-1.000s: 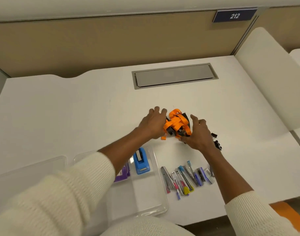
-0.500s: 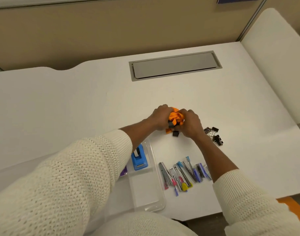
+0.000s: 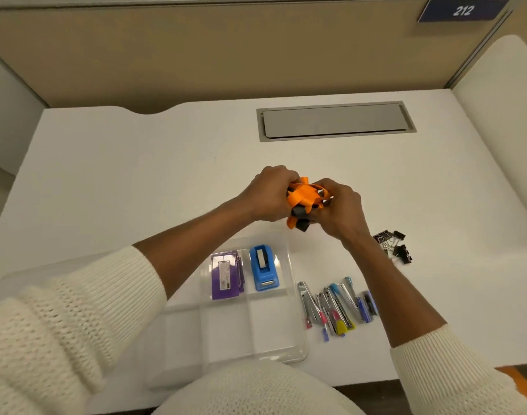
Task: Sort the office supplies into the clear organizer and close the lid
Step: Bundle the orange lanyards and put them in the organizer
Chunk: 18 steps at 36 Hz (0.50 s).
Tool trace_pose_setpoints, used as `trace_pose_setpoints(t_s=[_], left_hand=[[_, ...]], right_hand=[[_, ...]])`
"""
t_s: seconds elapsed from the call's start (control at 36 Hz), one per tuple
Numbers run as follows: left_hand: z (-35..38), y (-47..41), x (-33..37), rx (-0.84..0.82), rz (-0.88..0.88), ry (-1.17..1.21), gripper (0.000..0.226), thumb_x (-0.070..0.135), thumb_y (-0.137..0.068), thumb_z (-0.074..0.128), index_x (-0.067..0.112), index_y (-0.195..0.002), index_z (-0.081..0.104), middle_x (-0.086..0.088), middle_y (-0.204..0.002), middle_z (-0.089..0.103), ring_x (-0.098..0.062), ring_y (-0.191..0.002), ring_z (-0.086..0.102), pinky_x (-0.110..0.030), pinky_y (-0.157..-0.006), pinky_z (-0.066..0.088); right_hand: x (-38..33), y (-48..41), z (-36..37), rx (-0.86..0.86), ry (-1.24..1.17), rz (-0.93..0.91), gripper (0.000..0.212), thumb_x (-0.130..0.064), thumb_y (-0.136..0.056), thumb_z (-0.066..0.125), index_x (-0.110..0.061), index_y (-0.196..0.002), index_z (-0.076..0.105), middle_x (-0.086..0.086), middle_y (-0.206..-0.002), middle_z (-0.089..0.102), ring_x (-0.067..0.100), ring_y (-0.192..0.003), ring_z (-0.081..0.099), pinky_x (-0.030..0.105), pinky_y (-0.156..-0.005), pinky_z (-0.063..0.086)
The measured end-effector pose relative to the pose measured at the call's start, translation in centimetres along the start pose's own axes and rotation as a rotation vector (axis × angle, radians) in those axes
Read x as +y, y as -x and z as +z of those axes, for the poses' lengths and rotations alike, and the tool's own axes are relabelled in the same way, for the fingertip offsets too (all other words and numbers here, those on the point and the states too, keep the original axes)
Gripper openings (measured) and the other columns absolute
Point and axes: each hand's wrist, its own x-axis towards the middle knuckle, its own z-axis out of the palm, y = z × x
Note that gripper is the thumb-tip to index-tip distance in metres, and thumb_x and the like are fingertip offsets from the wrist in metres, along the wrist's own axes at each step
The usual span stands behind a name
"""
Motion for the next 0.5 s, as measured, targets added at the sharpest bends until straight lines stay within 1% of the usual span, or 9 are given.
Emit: trace_pose_setpoints(t_s=[0.08, 0.17, 0.25, 0.28, 0.33, 0.39, 0.5], left_hand=[[-2.9, 3.1, -0.6, 0.033, -0.026, 0.036, 0.058, 0.035, -0.086, 0.087, 0.014, -0.136, 0.066, -0.009, -0.124, 0.071, -0.022, -0.106, 0.063, -0.027, -0.081, 0.044], [-5.6, 6.5, -1.4, 0.053, -0.072, 0.078, 0.063, 0.034, -0.085, 0.088, 0.017, -0.14, 0.064, -0.008, -0.13, 0.071, -0.015, -0.099, 0.057, -0.027, -0.079, 0.044], [-7.7, 9.7, -2.7, 0.081, -0.131, 0.116, 0.062, 0.028, -0.083, 0.09, 0.021, -0.139, 0.066, -0.004, -0.127, 0.072, -0.009, -0.084, 0.061, -0.017, -0.068, 0.042], [-8.3, 10.9, -3.3, 0.089, -0.155, 0.129, 0.061, 0.026, -0.083, 0.09, 0.023, -0.139, 0.066, -0.001, -0.125, 0.071, -0.006, -0.083, 0.06, -0.016, -0.067, 0.042], [-9.1, 13.1, -4.5, 0.095, -0.206, 0.163, 0.06, 0.02, -0.084, 0.088, 0.026, -0.139, 0.066, 0.004, -0.123, 0.069, -0.007, -0.086, 0.062, -0.017, -0.068, 0.044], [-9.7, 15.2, -5.6, 0.09, -0.245, 0.195, 0.057, 0.016, -0.086, 0.086, 0.029, -0.138, 0.067, 0.007, -0.12, 0.068, -0.008, -0.089, 0.064, -0.017, -0.068, 0.045], [-9.9, 18.6, -7.8, 0.097, -0.326, 0.243, 0.051, 0.006, -0.088, 0.079, 0.029, -0.133, 0.07, 0.005, -0.119, 0.073, -0.009, -0.09, 0.071, -0.017, -0.069, 0.049]], right_hand=[[-3.3, 0.6, 0.4, -0.024, -0.012, -0.072, 0.051, -0.034, -0.076, 0.092, -0.014, -0.118, 0.072, 0.007, -0.103, 0.077, 0.027, -0.087, 0.069, 0.037, -0.081, 0.058], [-6.6, 1.4, 1.0, -0.053, -0.039, -0.125, 0.053, -0.039, -0.074, 0.093, -0.015, -0.117, 0.073, 0.001, -0.098, 0.074, 0.022, -0.082, 0.066, 0.03, -0.076, 0.054], [-9.5, 2.0, 2.0, -0.115, -0.076, -0.162, 0.048, -0.039, -0.074, 0.093, -0.016, -0.111, 0.073, -0.003, -0.092, 0.073, 0.019, -0.08, 0.067, 0.027, -0.074, 0.055], [-10.3, 2.3, 2.4, -0.144, -0.089, -0.171, 0.047, -0.039, -0.074, 0.093, -0.017, -0.11, 0.074, -0.002, -0.092, 0.074, 0.018, -0.08, 0.068, 0.026, -0.074, 0.055], [-11.8, 2.8, 3.4, -0.204, -0.103, -0.191, 0.046, -0.04, -0.074, 0.093, -0.018, -0.11, 0.073, -0.003, -0.093, 0.074, 0.014, -0.081, 0.068, 0.02, -0.072, 0.053], [-13.1, 3.5, 4.8, -0.261, -0.094, -0.203, 0.047, -0.038, -0.074, 0.092, -0.018, -0.112, 0.073, -0.004, -0.095, 0.073, 0.013, -0.082, 0.067, 0.017, -0.071, 0.049], [-15.0, 4.9, 7.5, -0.364, -0.073, -0.231, 0.047, -0.036, -0.075, 0.092, -0.016, -0.114, 0.073, -0.003, -0.096, 0.074, 0.012, -0.082, 0.066, 0.014, -0.069, 0.046]])
